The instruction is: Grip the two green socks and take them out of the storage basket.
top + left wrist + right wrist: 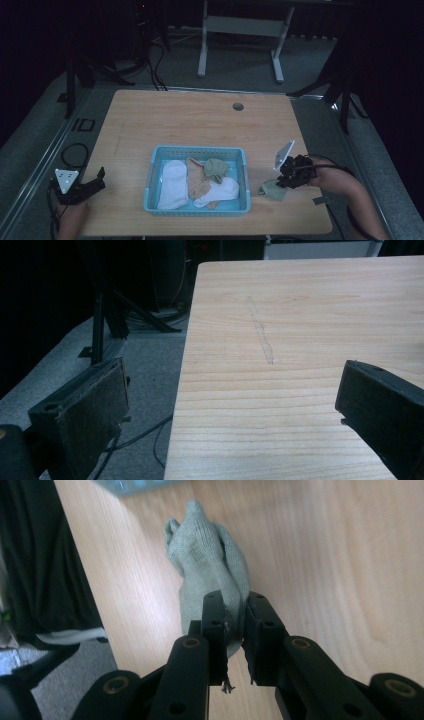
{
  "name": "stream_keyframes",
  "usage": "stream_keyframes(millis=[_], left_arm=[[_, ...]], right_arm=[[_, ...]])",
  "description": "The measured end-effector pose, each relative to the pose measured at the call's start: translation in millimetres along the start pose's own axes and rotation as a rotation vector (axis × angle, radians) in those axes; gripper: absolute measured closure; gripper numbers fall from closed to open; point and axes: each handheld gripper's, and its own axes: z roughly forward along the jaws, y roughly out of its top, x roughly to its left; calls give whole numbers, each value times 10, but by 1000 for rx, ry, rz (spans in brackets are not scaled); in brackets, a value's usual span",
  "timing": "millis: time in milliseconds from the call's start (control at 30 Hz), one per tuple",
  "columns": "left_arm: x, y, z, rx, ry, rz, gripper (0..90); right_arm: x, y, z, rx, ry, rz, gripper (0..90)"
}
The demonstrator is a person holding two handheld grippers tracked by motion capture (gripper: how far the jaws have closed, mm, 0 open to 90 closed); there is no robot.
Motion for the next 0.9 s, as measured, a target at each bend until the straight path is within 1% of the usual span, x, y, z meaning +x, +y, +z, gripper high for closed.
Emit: stream_keyframes(millis=[67,233,333,400,433,533,567,633,700,900], left_arm=[[0,0,0,1,0,2,3],[0,0,1,2,1,2,3],[-1,0,1,2,1,2,4],[-1,0,0,2,1,2,3],[0,0,1,1,2,2,3],[-2,0,0,1,2,2,3],[-1,0,0,2,2,2,3],[-1,0,1,2,1,2,3],[0,1,2,3,1,3,4],[0,0,0,1,1,2,3]], right_arm=[[-17,-41,63,1,8,19,801],[-37,-119,220,32,32,36,800],[-53,-156,289,43,36,44,783],[-62,-168,301,48,31,51,766],[-94,-186,297,40,28,73,703],[-121,-187,244,31,16,85,626],[-123,-179,213,24,3,87,608],[-133,-160,146,14,-10,99,599],[-127,-125,82,-6,-27,97,599],[-93,48,-9,-29,-29,66,599]])
